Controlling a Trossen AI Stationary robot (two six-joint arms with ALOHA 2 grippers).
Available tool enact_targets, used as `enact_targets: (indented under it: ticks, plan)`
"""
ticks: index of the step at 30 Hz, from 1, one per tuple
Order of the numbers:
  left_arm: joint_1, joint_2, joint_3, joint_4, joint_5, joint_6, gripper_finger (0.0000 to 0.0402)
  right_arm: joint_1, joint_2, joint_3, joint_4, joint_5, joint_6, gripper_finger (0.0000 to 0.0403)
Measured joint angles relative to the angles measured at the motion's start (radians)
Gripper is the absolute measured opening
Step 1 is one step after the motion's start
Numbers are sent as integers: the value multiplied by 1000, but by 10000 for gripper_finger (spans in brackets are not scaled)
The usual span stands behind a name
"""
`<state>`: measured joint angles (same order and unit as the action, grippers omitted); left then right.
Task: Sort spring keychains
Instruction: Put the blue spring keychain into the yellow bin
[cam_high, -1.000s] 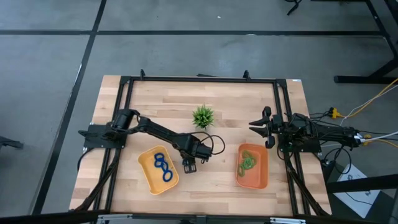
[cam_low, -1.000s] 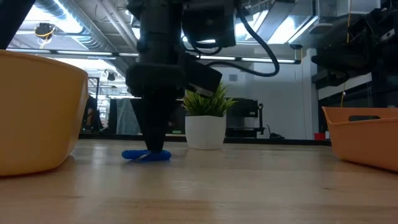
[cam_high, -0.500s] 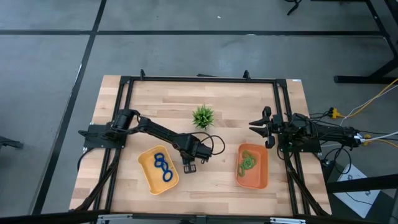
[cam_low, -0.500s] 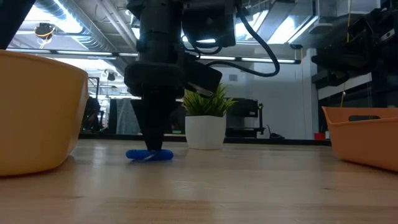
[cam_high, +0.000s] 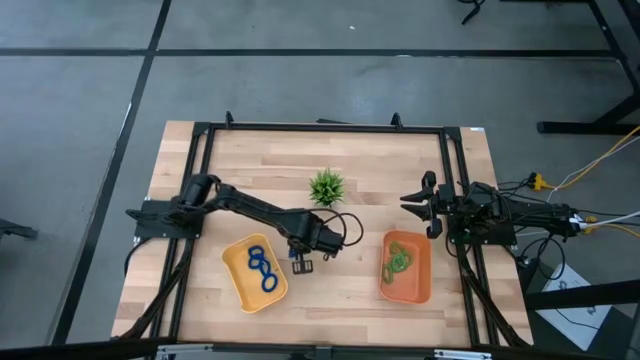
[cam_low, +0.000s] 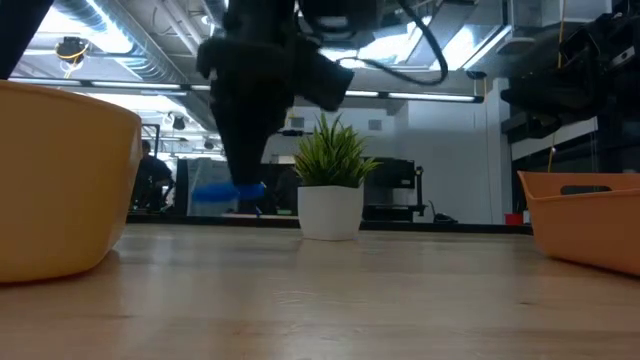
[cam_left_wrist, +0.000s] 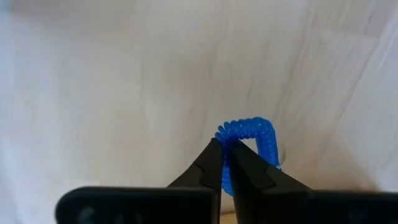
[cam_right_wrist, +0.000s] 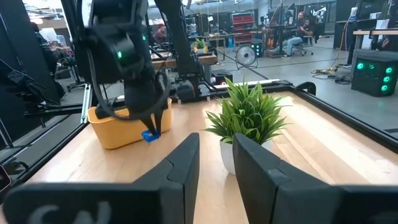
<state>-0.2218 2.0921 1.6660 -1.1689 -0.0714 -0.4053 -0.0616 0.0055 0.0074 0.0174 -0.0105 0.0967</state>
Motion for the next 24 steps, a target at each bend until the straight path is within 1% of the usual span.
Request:
enact_targets:
  ticks: [6,11,18,24]
  plan:
    - [-9,-29,39,-56,-44,-1,11,0,0,0,0,0,0,97]
    - [-17,-82,52,-98,-52,-40,10,0,0,0,0,0,0,97]
    - [-35,-207,53,-151,-119,-101,9,0,0,0,0,0,0,97]
    - [-50,-325,54,-151,-146,-158,9,0,0,0,0,0,0,97]
